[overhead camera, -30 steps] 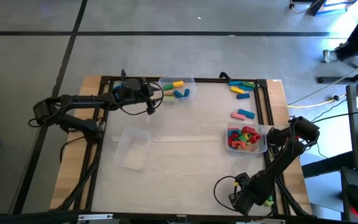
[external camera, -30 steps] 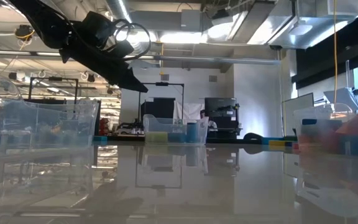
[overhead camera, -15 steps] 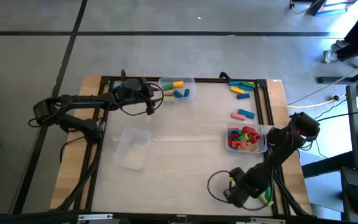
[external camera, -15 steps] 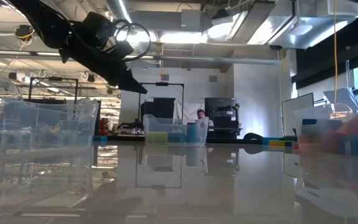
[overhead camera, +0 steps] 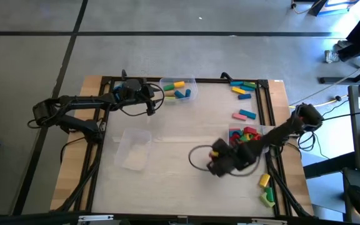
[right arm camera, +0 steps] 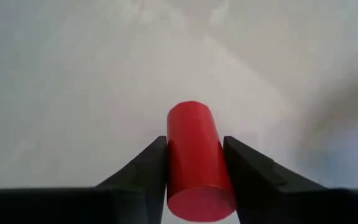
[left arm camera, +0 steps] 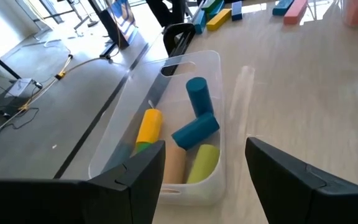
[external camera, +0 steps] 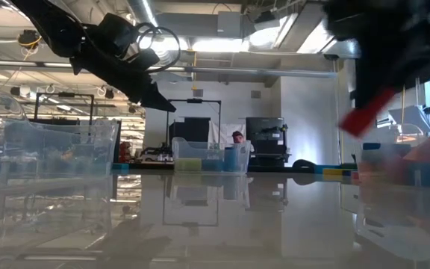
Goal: Sort blocks by size
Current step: Put the red cylindrical block into the top transparent bin
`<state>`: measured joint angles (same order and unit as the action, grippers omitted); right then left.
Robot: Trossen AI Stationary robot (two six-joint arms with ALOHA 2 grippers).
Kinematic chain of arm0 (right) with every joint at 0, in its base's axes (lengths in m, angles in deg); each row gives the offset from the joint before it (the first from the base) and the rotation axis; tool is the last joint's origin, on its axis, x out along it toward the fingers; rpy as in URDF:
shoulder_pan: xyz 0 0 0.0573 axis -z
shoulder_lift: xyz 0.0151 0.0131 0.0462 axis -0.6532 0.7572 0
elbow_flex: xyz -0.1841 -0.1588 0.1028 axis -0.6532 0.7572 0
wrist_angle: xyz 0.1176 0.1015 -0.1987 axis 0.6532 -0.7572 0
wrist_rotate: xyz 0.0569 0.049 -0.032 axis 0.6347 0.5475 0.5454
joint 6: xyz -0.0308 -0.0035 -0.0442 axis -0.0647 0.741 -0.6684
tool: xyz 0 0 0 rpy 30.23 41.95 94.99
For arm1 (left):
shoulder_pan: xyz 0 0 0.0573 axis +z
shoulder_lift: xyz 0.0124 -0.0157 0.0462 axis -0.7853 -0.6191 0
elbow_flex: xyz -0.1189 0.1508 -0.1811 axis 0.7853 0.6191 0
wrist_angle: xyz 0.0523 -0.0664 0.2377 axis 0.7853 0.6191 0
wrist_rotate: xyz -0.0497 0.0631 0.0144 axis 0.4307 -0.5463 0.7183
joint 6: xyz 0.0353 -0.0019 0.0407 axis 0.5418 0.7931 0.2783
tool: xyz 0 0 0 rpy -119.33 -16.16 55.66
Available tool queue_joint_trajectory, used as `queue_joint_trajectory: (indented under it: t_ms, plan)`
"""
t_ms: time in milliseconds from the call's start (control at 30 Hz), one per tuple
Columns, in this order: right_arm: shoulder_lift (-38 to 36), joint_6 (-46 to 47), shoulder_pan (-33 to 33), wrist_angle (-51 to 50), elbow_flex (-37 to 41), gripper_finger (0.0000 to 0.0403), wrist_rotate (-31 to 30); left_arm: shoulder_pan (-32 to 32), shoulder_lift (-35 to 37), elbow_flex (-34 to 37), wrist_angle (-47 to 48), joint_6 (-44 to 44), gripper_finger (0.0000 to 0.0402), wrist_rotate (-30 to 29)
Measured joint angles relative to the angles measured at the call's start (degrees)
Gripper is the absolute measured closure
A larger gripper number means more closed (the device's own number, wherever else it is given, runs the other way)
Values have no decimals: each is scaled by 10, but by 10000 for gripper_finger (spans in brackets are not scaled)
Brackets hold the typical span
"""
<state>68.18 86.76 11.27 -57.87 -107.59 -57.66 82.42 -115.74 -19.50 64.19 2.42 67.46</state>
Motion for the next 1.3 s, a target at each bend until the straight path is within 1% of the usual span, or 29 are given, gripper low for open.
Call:
queue_joint_trajectory:
  t_ms: [133,267,333,500,667,800,933,1100,1200,1300]
  plan:
    - [0,-106,62,25,0,268,-66,0,0,0,-1,0,183,0]
    - [0,-216,123,66,0,262,-125,0,0,0,-1,0,183,0]
    - [0,-258,156,93,0,261,-144,0,0,0,0,0,183,0]
    - [0,-367,229,174,0,262,-165,0,0,0,5,0,183,0]
    - [1,-457,298,258,0,261,-164,0,0,0,12,9,183,0]
    - [15,-520,352,326,0,261,-156,0,0,0,11,9,183,0]
    - [44,-575,404,404,0,261,-120,0,0,0,11,9,183,0]
    - [85,-609,459,491,0,261,-71,0,0,0,11,8,183,0]
    - [107,-619,490,523,0,260,-58,0,0,0,9,8,183,0]
    - [123,-626,520,541,0,260,-23,0,0,0,12,2,183,0]
